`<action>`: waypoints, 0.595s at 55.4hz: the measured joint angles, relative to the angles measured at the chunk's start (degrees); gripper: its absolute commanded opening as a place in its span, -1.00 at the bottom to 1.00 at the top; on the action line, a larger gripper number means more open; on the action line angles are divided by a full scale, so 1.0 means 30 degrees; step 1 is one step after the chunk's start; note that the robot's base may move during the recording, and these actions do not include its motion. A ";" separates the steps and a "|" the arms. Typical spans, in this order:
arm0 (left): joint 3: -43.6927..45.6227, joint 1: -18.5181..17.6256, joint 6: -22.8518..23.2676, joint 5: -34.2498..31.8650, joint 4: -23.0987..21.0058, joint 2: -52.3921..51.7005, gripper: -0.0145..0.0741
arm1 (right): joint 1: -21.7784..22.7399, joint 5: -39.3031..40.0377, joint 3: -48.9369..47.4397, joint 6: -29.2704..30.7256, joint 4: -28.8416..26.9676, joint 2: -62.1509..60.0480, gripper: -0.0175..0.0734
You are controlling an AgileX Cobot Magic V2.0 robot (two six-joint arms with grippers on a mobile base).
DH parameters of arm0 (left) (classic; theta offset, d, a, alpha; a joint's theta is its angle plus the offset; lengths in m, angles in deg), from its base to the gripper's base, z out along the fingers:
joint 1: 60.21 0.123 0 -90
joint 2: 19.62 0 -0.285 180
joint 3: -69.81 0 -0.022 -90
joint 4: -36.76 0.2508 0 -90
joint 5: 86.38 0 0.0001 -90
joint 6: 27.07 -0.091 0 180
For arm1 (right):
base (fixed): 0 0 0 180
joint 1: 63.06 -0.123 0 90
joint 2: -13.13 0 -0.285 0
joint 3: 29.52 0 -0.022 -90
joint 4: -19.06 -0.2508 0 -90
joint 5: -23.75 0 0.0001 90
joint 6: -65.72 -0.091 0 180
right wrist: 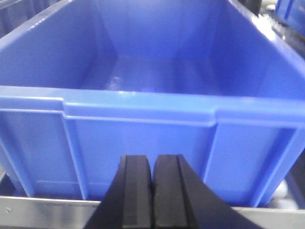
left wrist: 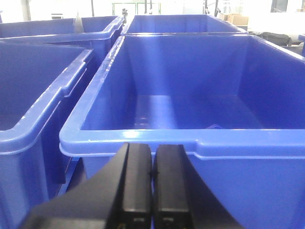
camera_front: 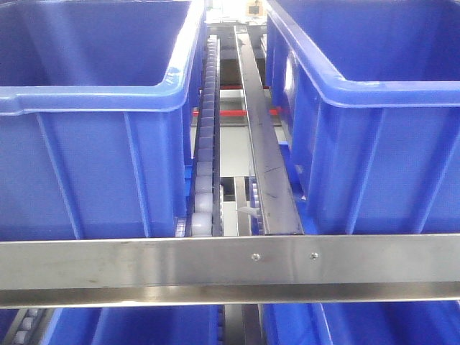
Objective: Pick and sort blue part to right shelf
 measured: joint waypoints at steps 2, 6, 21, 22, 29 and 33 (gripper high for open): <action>0.0000 0.0000 0.0000 0.0000 0.0000 0.0000 -0.39 | 0.0010 0.0000 0.0029 0.0000 -0.0105 0.0000 -0.52; 0.0000 0.0000 0.0000 0.0000 0.0000 0.0000 -0.39 | 0.0099 0.0143 0.0029 0.0000 -0.0245 -0.0033 -0.52; 0.0000 0.0000 0.0000 -0.0036 0.0000 0.0000 -0.39 | 0.0099 0.0103 0.0029 0.0000 -0.0245 -0.0826 -0.52; 0.0000 0.0000 0.0000 -0.0036 0.0000 0.0000 -0.39 | 0.0124 0.0085 0.0029 0.0000 -0.0245 -0.0826 -0.52; 0.0000 0.0000 0.0000 -0.0036 0.0000 0.0000 -0.39 | 0.0124 -0.0008 0.0029 0.0000 -0.0245 -0.0826 -0.52; 0.0000 0.0000 0.0000 -0.0036 0.0000 0.0000 -0.39 | 0.0124 -0.0008 0.0029 0.0000 -0.0245 -0.0826 -0.52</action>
